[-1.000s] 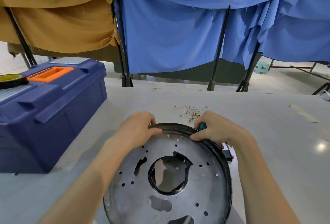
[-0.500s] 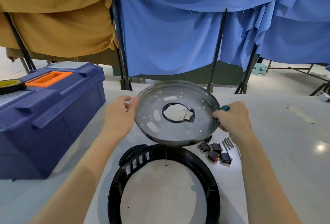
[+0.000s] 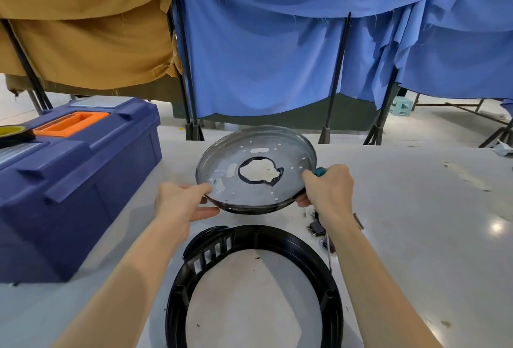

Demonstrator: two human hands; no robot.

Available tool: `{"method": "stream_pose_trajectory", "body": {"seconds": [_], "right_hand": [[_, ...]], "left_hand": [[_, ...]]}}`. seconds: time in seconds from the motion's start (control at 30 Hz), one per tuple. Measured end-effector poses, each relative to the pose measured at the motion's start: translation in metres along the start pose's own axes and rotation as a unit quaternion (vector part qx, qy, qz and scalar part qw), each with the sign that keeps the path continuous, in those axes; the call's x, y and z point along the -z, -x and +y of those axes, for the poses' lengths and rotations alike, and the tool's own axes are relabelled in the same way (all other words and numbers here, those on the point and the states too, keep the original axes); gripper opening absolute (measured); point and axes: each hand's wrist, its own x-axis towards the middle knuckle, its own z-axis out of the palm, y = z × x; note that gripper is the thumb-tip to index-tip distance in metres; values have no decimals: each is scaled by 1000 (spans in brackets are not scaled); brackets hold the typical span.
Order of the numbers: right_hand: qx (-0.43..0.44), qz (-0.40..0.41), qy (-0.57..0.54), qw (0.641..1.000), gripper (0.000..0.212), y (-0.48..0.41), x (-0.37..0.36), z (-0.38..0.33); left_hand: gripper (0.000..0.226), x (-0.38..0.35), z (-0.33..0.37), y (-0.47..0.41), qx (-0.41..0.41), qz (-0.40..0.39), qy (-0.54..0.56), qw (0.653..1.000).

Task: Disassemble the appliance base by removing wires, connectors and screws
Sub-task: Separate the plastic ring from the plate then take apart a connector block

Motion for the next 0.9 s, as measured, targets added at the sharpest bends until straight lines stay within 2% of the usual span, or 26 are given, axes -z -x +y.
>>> {"method": "stream_pose_trajectory", "body": {"seconds": [0.1,0.17,0.27,0.33,0.43,0.53,0.63,0.8,0.9], "right_hand": [[9,-3,14,1000,18,5,-9,1],[5,-33,10,999,20,7,-11,0],[14,-83,38,996,40,9,-11,-1],[35,-81,73,993,47,8,-7,-1],[39,-71,99,992,43,6,-2,-2],[36,-72,104,991,37,5,0,-3],[34,-80,106,991,35,7,-1,-3],[39,-115,105,987,30,6,0,-4],[55,-166,112,978,30,6,4,-5]], "left_hand": [[10,0,-4,1,13,-20,-12,1000],[6,1,-7,0,5,-21,-6,1000],[3,8,-9,-11,-8,27,10,1000],[4,14,-10,-20,-8,68,7,998],[13,26,-16,-32,10,130,-2,991],[5,36,-24,-42,29,155,15,987],[19,42,-30,-52,38,174,29,984],[39,44,-31,-59,44,178,65,981],[29,46,-35,-67,52,156,100,981]]}}
